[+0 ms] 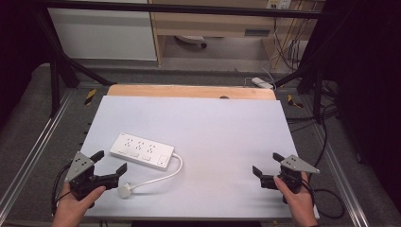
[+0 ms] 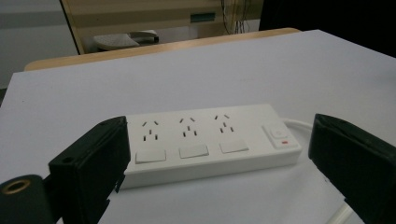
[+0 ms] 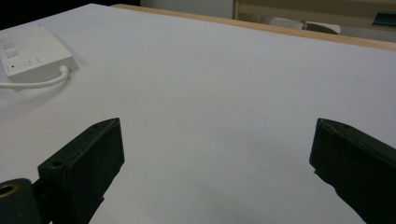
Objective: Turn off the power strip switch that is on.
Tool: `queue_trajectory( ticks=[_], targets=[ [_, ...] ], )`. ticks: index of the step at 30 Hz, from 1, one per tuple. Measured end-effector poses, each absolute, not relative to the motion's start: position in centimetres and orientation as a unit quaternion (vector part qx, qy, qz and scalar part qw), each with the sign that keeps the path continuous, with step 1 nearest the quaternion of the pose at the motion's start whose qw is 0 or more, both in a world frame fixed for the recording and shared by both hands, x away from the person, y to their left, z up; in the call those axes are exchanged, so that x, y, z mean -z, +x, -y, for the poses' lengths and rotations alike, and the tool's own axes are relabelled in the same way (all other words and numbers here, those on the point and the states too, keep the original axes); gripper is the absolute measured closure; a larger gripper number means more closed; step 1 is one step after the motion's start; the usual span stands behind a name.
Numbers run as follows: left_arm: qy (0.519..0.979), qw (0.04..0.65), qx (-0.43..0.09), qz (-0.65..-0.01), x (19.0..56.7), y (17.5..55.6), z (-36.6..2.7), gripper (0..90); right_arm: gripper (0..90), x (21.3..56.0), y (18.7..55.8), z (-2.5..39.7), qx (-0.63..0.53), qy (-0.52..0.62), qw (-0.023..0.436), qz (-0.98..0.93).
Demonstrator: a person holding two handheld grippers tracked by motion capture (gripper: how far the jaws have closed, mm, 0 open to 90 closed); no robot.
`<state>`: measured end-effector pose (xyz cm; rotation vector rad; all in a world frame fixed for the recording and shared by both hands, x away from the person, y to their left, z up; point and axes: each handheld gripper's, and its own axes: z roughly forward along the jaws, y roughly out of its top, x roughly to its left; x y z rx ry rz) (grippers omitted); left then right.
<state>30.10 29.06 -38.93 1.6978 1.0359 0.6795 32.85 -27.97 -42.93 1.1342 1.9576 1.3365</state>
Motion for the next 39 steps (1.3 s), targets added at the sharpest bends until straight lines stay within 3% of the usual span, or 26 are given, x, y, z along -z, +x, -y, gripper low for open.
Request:
queue_trajectory(
  ticks=[39],
  targets=[
    [0.689, 0.519, -0.288, -0.415, 35.9, 31.6, -28.7, 6.9, 2.9, 42.7, 32.9, 27.9, -0.495, 0.422, 0.255, -0.716]
  ],
)
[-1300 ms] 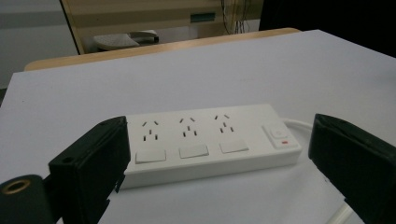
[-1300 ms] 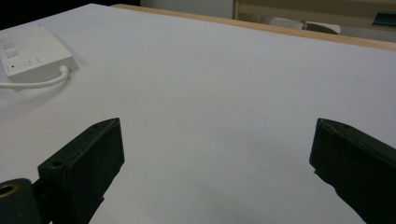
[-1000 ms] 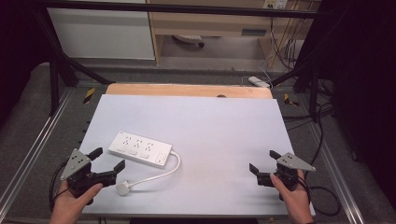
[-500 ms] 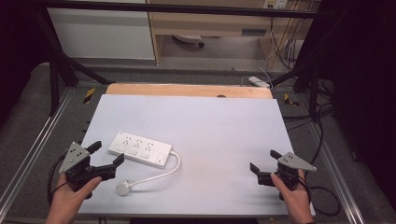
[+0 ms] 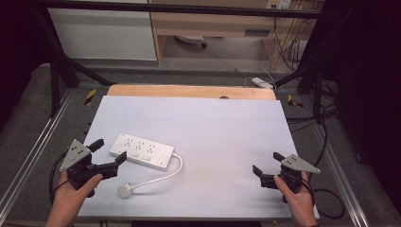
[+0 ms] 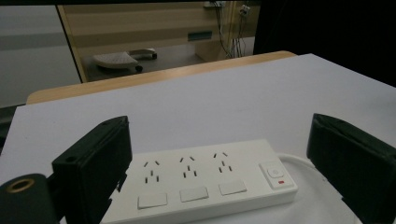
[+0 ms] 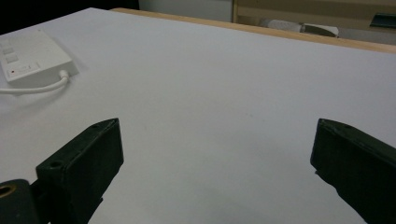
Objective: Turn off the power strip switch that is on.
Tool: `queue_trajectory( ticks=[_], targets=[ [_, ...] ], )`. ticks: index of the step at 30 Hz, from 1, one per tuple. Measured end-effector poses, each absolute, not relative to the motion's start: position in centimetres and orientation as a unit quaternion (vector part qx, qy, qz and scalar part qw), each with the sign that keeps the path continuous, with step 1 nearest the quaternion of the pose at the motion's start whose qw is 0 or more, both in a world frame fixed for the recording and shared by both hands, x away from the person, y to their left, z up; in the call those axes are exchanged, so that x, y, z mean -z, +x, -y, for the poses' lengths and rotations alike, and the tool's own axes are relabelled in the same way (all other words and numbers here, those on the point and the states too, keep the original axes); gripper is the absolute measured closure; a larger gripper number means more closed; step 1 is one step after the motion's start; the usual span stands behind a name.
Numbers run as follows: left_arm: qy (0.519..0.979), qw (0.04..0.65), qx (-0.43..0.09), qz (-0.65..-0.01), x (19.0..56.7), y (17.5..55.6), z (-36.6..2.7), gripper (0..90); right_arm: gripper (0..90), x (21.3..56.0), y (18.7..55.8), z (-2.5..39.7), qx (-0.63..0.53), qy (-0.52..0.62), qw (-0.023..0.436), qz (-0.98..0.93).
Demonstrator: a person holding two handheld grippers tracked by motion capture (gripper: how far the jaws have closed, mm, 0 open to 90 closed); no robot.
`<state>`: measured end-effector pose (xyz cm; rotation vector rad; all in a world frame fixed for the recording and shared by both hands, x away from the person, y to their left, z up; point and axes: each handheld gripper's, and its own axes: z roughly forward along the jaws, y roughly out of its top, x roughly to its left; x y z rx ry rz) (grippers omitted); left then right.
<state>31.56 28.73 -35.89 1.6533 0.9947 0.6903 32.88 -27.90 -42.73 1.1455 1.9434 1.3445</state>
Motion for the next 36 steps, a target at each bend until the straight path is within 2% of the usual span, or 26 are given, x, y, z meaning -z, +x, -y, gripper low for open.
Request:
queue_trajectory(
  ticks=[12, 15, 21, 23, 25, 36],
  targets=[
    [0.68, 0.523, -0.294, -0.421, 35.3, 32.0, -28.5, 14.2, 2.9, 42.7, 32.9, 27.9, -0.495, 0.422, 0.255, -0.715],
    [0.683, 0.52, -0.292, -0.422, 35.2, 32.4, -28.5, 18.5, 2.9, 42.7, 32.9, 28.0, -0.496, 0.421, 0.256, -0.715],
    [0.688, 0.516, -0.29, -0.419, 35.1, 32.9, -28.6, 33.6, 2.9, 42.7, 32.9, 27.9, -0.495, 0.424, 0.254, -0.714],
    [0.691, 0.515, -0.288, -0.418, 35.1, 33.1, -28.5, 36.2, 2.9, 42.7, 32.9, 27.9, -0.495, 0.424, 0.254, -0.715],
    [0.693, 0.514, -0.286, -0.417, 35.1, 33.3, -28.5, 45.1, 2.9, 42.7, 32.9, 27.9, -0.494, 0.423, 0.255, -0.715],
    [0.696, 0.51, -0.285, -0.418, 35.4, 34.1, -28.6, 72.7, 2.9, 42.7, 32.9, 27.9, -0.494, 0.424, 0.255, -0.715]
  ],
)
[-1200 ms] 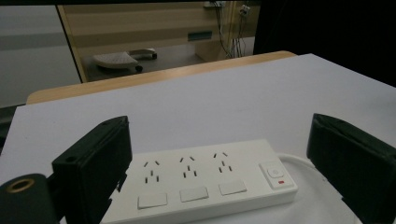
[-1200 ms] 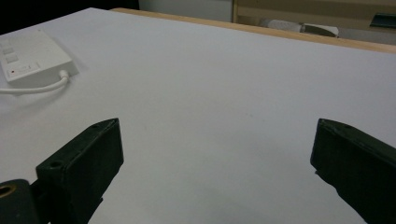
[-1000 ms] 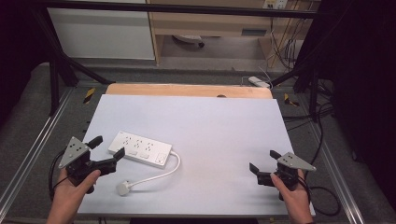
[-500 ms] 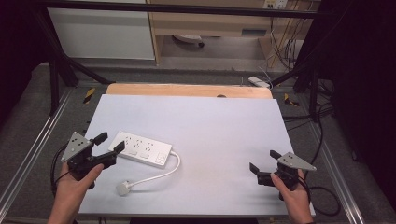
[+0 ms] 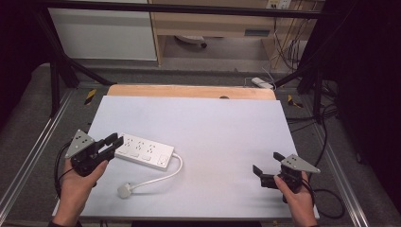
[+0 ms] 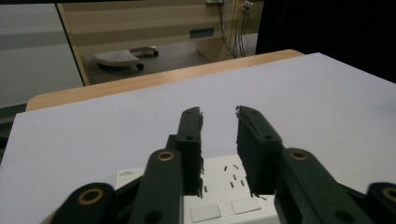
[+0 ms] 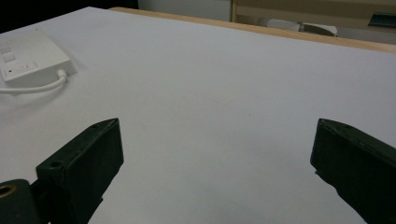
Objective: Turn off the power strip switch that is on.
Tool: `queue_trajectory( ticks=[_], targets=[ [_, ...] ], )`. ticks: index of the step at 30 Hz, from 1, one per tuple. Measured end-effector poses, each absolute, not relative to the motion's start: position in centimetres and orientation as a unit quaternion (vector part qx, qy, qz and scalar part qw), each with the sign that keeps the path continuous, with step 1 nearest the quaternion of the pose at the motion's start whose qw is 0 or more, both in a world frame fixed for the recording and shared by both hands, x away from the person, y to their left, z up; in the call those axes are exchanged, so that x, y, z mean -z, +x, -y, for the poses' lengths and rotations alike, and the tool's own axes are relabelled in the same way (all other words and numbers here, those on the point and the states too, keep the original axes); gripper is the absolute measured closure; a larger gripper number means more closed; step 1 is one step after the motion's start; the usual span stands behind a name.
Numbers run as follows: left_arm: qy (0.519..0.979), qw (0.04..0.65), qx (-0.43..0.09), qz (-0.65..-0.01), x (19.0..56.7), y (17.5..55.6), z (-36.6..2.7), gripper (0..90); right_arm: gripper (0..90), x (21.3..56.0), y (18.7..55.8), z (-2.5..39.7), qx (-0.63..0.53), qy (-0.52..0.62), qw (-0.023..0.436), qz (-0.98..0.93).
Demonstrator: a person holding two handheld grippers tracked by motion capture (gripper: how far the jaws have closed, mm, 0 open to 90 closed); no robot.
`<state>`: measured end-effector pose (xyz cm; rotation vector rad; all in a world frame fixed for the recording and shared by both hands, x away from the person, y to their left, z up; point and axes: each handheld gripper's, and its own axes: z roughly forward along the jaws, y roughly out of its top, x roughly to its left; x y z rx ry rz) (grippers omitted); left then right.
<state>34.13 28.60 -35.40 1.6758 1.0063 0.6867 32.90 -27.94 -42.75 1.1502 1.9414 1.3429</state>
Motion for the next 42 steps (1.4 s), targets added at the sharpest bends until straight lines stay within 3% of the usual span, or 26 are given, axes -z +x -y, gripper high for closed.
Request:
queue_trajectory(
  ticks=[8, 42],
  targets=[
    [0.696, 0.506, -0.28, -0.426, 36.3, 34.7, -29.2, 89.7, 2.9, 42.8, 33.0, 28.0, -0.493, 0.423, 0.256, -0.716],
    [0.715, 0.449, -0.247, -0.476, 40.4, 37.4, -31.6, 90.0, 3.1, 43.0, 33.2, 27.7, -0.488, 0.42, 0.254, -0.721]
  ],
)
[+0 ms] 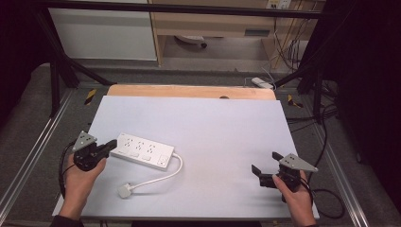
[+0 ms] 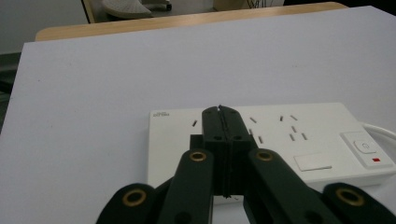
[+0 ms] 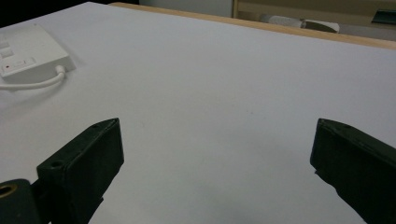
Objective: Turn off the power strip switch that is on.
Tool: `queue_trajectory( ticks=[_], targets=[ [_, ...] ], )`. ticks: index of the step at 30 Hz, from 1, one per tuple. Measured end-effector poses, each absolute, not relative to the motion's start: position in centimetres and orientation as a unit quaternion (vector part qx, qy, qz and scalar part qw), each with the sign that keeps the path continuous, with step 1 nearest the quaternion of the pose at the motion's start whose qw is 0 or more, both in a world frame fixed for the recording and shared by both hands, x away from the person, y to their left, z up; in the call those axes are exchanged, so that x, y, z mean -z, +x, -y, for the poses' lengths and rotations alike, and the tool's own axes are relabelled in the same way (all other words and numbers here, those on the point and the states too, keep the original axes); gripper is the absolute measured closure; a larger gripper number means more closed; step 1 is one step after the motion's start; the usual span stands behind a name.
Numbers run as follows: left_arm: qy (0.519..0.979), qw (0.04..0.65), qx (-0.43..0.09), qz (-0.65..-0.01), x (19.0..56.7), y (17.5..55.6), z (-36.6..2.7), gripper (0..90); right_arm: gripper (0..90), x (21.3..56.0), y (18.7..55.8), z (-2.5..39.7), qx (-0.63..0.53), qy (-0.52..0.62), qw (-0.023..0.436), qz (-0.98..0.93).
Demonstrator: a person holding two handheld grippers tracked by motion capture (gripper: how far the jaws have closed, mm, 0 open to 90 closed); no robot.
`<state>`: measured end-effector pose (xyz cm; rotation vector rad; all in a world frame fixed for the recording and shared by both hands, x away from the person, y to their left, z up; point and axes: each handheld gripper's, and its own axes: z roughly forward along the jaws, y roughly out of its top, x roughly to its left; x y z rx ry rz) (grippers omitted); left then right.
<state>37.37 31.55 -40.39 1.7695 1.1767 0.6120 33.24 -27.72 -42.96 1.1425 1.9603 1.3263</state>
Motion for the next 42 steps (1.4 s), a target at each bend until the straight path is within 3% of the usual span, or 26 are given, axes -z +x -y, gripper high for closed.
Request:
queue_trajectory(
  ticks=[42],
  targets=[
    [0.749, 0.393, -0.23, -0.481, 43.2, 39.3, -31.2, 90.0, 3.5, 43.0, 33.3, 27.5, -0.486, 0.415, 0.248, -0.728]
  ],
)
